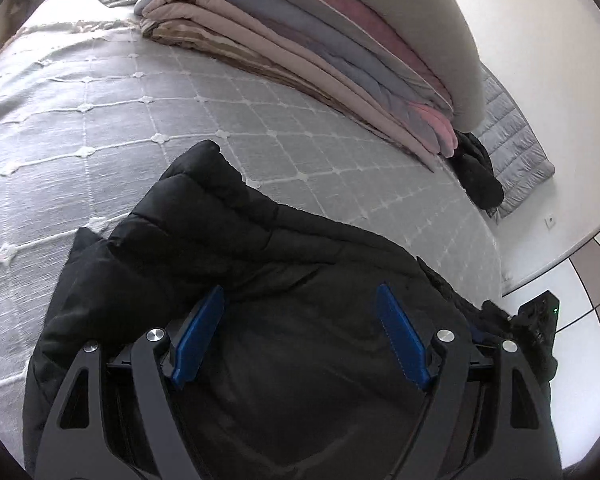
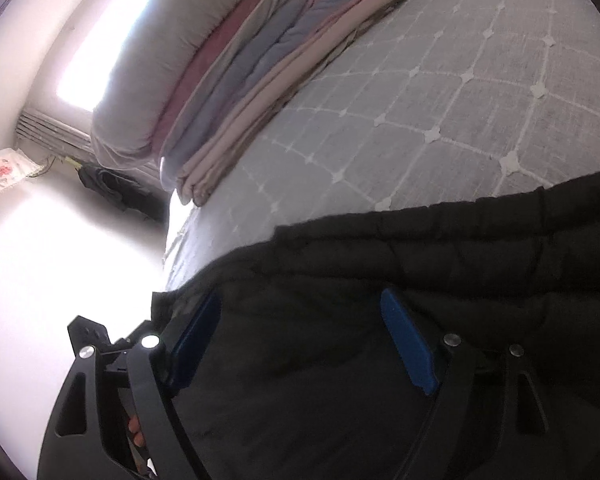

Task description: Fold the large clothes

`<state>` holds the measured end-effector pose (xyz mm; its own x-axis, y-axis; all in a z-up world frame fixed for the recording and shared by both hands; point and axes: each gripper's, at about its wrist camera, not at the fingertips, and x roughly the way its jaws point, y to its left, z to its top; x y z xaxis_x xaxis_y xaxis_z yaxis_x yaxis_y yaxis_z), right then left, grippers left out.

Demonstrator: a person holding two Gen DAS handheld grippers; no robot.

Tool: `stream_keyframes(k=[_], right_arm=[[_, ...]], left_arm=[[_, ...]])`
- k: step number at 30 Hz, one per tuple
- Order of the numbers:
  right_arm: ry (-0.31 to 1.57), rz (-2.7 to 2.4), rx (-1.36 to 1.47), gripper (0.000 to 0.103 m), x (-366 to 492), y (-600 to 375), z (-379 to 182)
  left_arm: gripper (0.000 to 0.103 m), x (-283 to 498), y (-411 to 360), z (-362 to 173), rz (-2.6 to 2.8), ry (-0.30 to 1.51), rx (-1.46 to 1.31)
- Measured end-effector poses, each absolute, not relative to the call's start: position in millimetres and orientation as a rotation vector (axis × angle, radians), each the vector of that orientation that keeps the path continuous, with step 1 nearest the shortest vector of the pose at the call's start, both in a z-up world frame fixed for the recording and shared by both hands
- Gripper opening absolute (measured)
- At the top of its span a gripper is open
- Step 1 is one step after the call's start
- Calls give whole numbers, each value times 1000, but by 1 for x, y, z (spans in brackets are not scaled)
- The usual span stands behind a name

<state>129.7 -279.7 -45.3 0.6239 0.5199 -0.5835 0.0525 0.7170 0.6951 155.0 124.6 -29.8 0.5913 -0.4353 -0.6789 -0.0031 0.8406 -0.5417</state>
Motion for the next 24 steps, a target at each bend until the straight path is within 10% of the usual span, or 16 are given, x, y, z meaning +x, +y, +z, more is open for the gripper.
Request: stream_keyframes(k=[24], right_arm=[[556, 2, 680, 90, 11, -371, 12]], left_arm=[[75, 132, 93, -12, -156, 885, -257]])
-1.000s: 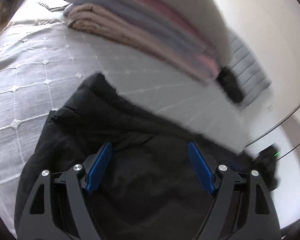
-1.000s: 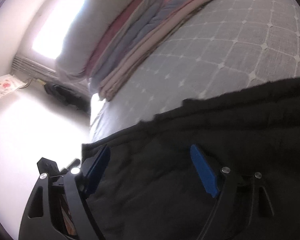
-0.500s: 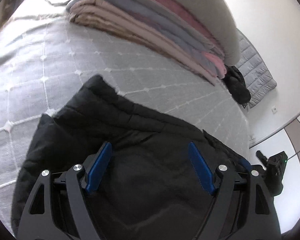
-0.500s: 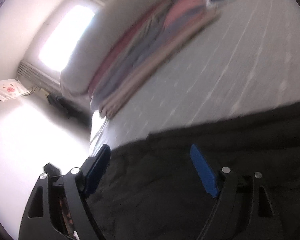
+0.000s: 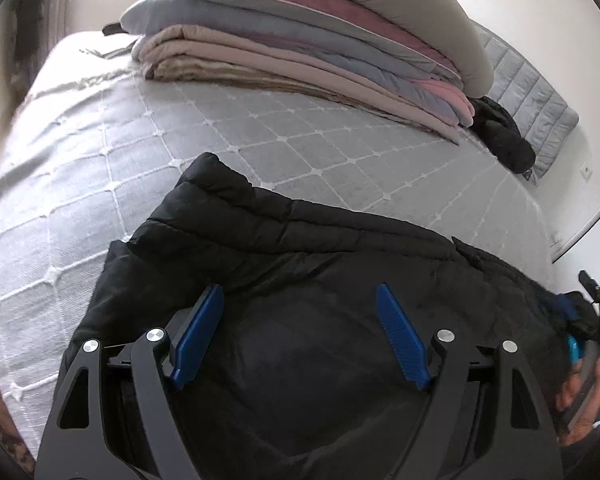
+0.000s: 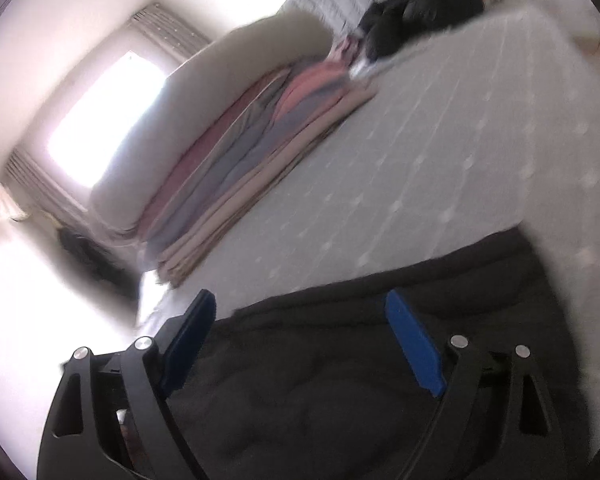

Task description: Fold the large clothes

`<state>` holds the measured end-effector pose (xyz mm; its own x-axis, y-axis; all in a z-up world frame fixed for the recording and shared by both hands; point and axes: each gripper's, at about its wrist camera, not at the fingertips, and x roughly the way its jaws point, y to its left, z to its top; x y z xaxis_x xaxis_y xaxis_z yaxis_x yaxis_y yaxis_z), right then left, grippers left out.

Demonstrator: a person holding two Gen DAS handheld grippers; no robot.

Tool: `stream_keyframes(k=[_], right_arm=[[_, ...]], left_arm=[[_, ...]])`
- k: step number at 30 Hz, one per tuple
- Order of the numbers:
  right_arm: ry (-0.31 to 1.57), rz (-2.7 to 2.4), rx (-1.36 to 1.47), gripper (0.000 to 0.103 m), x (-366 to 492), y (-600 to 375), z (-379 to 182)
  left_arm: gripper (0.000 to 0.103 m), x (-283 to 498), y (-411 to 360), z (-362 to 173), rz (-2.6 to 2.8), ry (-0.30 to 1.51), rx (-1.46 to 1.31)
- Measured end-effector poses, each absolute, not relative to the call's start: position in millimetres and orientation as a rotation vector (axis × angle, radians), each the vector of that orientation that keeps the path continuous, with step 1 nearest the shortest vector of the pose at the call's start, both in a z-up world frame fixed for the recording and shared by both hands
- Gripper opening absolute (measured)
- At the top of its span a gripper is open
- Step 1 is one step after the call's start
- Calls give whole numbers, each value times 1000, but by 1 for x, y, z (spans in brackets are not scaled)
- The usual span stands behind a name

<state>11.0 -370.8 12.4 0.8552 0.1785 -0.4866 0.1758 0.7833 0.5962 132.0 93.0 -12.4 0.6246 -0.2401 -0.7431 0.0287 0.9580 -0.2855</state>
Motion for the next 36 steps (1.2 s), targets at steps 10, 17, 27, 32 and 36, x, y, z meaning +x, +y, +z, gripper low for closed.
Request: stream_keyframes(k=[10, 17, 27, 32, 36], right_arm=[[581, -96, 659, 92, -10, -391, 5], [585, -98, 687, 92, -30, -396, 4], [680, -143, 421, 92, -60, -338, 9], [754, -141, 370, 92, -52, -331, -6], [537, -158, 328, 92, -65, -328, 42]], left_arm=[[78, 127, 83, -18, -133, 876, -185], [78, 98, 68, 6, -102, 733, -77], [78, 17, 47, 49, -209, 563, 51], [78, 11, 56, 50, -185, 549, 47], [78, 25, 80, 48, -137, 578, -42]])
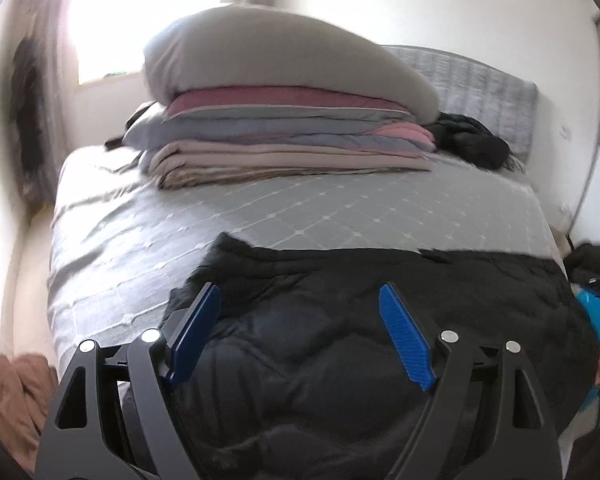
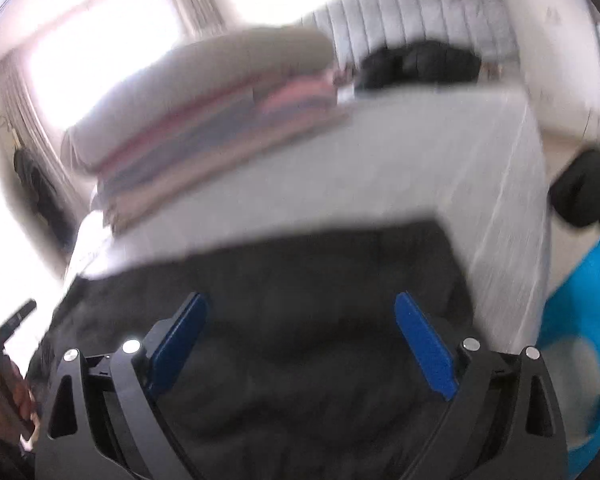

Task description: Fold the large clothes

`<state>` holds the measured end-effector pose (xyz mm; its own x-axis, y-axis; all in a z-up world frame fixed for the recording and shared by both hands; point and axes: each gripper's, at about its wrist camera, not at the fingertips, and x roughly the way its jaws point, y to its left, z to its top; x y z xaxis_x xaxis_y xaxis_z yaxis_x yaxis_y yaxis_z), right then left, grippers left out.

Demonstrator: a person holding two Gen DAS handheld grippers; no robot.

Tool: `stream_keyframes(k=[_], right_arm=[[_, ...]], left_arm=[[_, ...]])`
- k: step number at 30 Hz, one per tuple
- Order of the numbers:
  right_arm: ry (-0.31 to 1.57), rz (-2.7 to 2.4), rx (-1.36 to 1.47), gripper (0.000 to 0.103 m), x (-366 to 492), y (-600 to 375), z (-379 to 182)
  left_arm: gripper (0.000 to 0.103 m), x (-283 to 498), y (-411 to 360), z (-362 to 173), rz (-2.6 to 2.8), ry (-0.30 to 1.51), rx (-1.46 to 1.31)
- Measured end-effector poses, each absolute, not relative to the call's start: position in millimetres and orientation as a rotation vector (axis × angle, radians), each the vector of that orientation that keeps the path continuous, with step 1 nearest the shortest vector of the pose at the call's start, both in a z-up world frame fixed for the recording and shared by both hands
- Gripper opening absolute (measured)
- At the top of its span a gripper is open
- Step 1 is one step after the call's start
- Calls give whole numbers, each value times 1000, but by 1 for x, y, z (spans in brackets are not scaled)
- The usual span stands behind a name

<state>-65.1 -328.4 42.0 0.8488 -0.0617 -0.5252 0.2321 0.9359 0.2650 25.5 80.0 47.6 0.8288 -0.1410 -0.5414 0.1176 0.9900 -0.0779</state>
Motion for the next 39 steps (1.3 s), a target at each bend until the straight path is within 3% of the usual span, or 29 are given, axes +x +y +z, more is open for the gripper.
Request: stream_keyframes(k=[3, 8, 15, 32, 39], right_arm=[[507, -189, 358, 95, -50, -344, 49], [677, -227, 480, 95, -23, -385, -16], [659, -209, 502, 95, -32, -392, -23], [698, -227, 494, 95, -32, -388, -22], [607, -201, 472, 95, -74, -360, 23]], left_arm=[[78, 40, 97, 39, -71, 609, -77], [78, 56, 105, 13, -18, 681, -42], [78, 57, 100, -1, -33, 707, 18], [78, 40, 88, 13, -52, 639, 82], [78, 15, 84, 35, -87, 579, 86]])
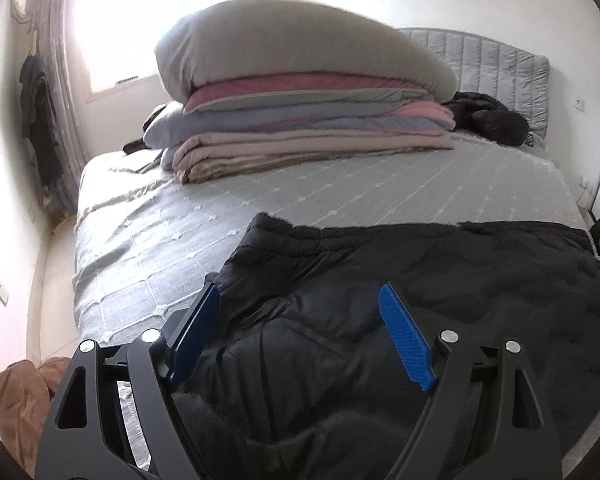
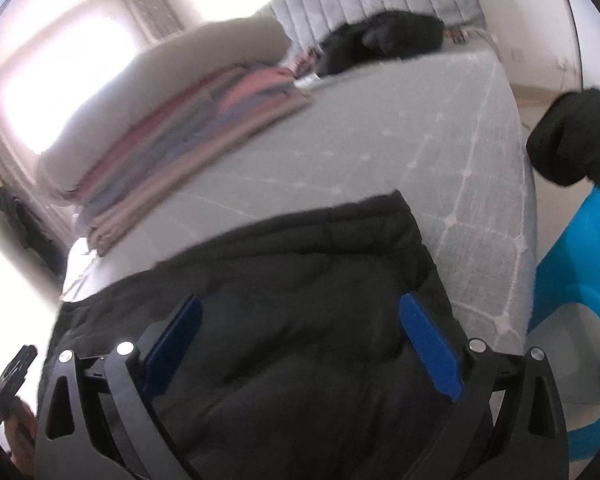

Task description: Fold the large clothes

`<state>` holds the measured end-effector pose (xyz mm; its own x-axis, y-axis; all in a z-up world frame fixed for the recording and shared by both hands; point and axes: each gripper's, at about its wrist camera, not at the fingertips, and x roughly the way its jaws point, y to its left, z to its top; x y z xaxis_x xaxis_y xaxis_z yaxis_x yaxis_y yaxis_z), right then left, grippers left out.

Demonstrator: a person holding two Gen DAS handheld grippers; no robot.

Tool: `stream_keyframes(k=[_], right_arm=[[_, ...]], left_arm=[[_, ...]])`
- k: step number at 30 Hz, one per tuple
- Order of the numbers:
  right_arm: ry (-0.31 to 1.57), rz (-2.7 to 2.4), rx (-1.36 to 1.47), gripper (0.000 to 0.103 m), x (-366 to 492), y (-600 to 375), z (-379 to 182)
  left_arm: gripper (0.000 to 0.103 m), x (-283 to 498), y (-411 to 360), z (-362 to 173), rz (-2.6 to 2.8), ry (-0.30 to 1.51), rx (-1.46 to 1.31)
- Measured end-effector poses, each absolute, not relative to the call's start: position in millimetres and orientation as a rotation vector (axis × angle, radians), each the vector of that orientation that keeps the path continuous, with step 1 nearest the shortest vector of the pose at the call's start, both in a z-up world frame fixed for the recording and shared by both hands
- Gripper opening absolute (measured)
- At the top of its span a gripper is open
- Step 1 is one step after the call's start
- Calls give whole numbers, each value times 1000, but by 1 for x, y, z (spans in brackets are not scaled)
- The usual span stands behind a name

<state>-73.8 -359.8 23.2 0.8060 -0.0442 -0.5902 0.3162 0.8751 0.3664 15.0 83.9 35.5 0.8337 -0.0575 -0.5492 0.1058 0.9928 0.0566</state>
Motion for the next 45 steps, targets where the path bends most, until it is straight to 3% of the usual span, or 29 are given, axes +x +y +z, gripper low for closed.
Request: stream_keyframes(k=[12, 24, 28, 38, 45], right_arm=[[609, -154, 609, 96, -163, -360, 50], [633, -160, 1026, 96, -269, -414, -14], [716, -119, 1151, 96, -265, -422, -55], [645, 18, 1456, 96, -248, -433, -112], [633, 76, 1490, 96, -236, -442, -112]], left_arm=[[78, -34, 98, 47, -249, 677, -114], [78, -66, 216, 0, -139, 837, -592], [79, -81, 242, -20, -93, 867, -683], [79, -90, 276, -70, -183, 915, -1045], [80, -74, 236, -64, -251, 944, -974]])
